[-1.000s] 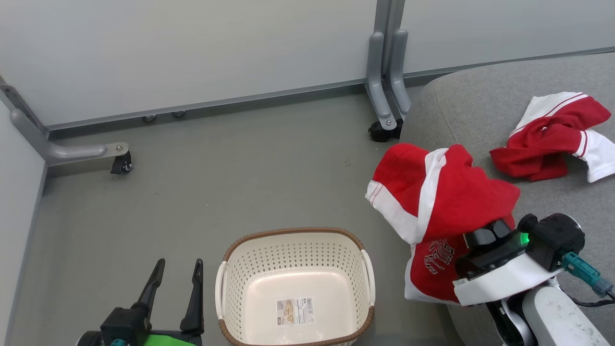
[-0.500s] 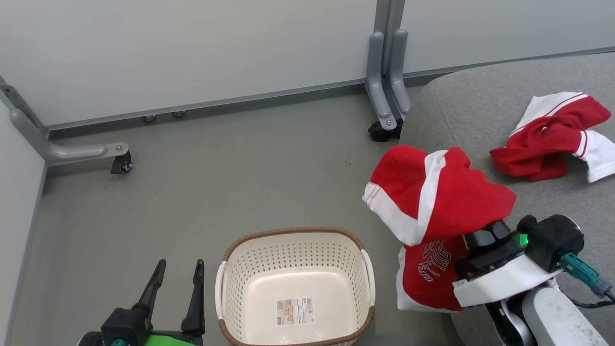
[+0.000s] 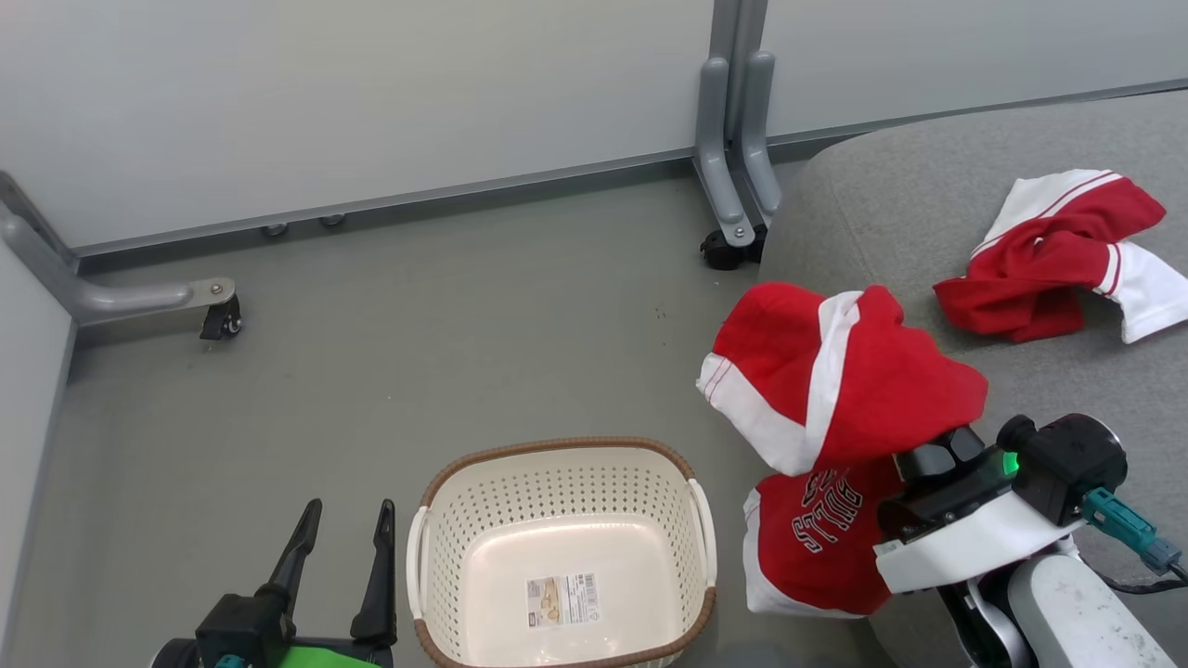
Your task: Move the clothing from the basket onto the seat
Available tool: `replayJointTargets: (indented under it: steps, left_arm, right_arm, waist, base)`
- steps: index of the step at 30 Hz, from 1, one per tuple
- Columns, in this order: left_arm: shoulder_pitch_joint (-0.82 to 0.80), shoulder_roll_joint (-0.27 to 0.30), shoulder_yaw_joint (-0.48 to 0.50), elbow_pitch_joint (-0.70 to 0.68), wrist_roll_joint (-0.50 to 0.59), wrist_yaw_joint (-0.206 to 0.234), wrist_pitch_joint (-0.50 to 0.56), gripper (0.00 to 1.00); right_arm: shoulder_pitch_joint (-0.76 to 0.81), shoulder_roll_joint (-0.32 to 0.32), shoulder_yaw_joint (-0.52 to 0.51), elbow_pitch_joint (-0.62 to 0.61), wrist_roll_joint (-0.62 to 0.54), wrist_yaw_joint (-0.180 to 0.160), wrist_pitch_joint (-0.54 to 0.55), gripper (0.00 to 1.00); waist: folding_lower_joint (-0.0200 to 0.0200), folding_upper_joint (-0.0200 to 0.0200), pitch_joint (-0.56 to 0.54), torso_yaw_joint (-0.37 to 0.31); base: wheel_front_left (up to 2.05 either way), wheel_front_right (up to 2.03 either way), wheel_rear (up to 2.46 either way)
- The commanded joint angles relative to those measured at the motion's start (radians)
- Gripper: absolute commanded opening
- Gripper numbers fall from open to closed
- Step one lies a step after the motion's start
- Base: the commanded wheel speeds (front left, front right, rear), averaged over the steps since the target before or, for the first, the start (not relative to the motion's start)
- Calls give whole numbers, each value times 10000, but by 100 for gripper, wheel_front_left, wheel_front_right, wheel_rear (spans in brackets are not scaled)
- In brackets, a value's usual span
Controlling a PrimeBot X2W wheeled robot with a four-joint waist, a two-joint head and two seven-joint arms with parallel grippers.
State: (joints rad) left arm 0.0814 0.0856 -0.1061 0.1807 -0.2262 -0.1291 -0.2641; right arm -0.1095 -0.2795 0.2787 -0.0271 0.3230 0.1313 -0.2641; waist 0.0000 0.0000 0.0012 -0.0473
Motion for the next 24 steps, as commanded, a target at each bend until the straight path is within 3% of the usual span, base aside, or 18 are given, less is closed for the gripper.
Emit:
replayJointTargets:
  steps: [1,10,24]
  left_arm:
    - [28,54,-15,-5,60,-25,-1,100]
    - [-243,37,-86,15,-39,-25,-1,100]
    - [-697,153,-201,-44,-34,-25,-1,100]
  right_arm:
    - [-101,-53,-12,-30,-28,-11,-2,0]
    - [-260,-143,-85,-101,-106,-11,-2,0]
    - [-401,-188,-433,-185,-198,-11,-2,0]
  waist:
    - [0,0,34,-121]
    - [0,0,253,-1075]
    - [0,0,754,-3291]
  base:
    - [0,0,0]
    - [0,0,0]
    - [0,0,0]
